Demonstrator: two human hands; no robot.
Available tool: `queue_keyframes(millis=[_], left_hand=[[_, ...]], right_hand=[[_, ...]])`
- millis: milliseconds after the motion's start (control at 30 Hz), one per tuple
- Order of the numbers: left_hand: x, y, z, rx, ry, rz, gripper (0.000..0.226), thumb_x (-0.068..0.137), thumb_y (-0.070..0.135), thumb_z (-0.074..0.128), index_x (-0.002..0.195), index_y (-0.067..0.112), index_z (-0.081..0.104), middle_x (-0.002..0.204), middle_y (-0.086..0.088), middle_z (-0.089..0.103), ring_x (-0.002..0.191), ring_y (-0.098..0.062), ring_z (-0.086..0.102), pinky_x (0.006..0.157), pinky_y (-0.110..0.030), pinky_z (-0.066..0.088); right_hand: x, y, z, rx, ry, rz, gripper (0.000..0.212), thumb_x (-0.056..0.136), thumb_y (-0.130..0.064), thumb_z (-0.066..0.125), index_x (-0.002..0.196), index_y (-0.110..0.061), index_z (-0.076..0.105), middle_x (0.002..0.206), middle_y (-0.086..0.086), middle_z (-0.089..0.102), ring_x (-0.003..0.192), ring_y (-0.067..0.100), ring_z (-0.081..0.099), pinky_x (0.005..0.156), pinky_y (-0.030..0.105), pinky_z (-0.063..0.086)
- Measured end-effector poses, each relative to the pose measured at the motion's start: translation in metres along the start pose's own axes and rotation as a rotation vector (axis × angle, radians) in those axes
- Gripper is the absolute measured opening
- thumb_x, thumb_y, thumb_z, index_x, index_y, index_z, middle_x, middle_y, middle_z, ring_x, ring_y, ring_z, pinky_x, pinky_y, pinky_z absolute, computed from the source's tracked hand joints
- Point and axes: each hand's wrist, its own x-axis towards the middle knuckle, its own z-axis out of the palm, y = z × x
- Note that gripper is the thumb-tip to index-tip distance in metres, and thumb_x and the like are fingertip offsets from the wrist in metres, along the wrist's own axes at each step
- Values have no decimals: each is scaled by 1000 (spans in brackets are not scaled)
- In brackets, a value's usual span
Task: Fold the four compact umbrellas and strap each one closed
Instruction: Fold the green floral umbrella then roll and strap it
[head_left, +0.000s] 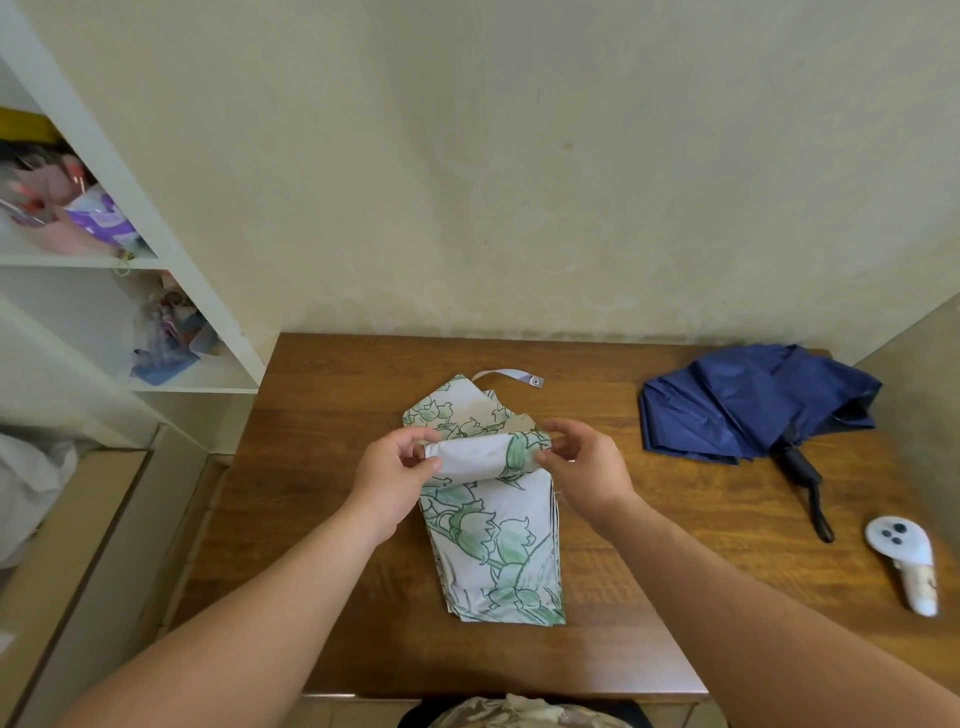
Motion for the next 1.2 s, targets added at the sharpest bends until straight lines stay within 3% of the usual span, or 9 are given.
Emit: queue_keyframes(millis=[233,333,500,633,767,867,1000,1100,1200], left_hand=[[-5,-5,-3,46,-22,-41,35,94,6,76,120,30,76,104,1,69,93,-17,64,86,-30,56],[-7,-6,-6,69,-38,-45,29,93,12,79,116,28,78,108,0,70,100,-21,65,88,-34,59],[-10,-5,-7,181,-34,1,15,93,21,79,101,34,78,101,3,69,94,-17,64,83,-38,59],[-9,-9,-5,198,-30,21,12,93,21,80,90,33,78,92,-1,68,84,-20,62,75,-38,55],[-13,-11,-5,170,-57,26,11,94,20,79,90,30,77,93,-2,70,86,-21,64,76,-37,55],[-17,-15,-5,111,-73,13,12,93,19,79,89,30,78,95,0,72,90,-21,67,80,-37,56],[-27,-19,-6,44,-96,-3,12,94,11,78,91,23,78,92,2,72,78,-4,64,70,-18,50],[-32,-26,-6,55,-111,-4,14,93,11,79,91,25,79,89,3,72,74,0,64,68,-16,52],[-34,-36,-5,202,-92,24,19,93,20,80,96,38,76,87,5,70,80,-13,66,73,-33,55]], right_hand=[[-5,3,-2,-53,-80,-22,54,88,-35,82,138,-34,62,104,-11,73,98,3,68,84,23,54],[-8,4,-4,-75,-114,-11,51,91,-37,78,138,-38,60,101,-9,72,94,3,67,72,15,48],[-9,7,-5,-359,-92,-92,26,94,-40,73,120,-38,69,93,-12,67,83,6,64,68,21,49],[-8,9,-4,-354,-50,-133,5,93,-36,75,96,-35,71,88,-16,69,81,0,62,68,22,46],[-9,9,-4,-353,-3,-200,15,91,-27,77,81,-31,67,87,-14,65,82,3,57,68,20,38],[-10,13,-5,-341,-29,-200,18,88,-32,81,96,-37,67,99,-15,58,95,8,55,79,21,42],[-16,12,-6,-344,-145,-138,53,85,-36,83,132,-47,59,107,-20,56,100,4,57,88,22,46],[-17,11,-4,-343,-140,-122,32,87,-28,83,112,-42,69,94,-23,65,92,3,64,73,8,43],[-18,13,-2,-409,-106,-162,18,89,-26,81,97,-39,71,88,-20,69,88,2,63,69,10,43]])
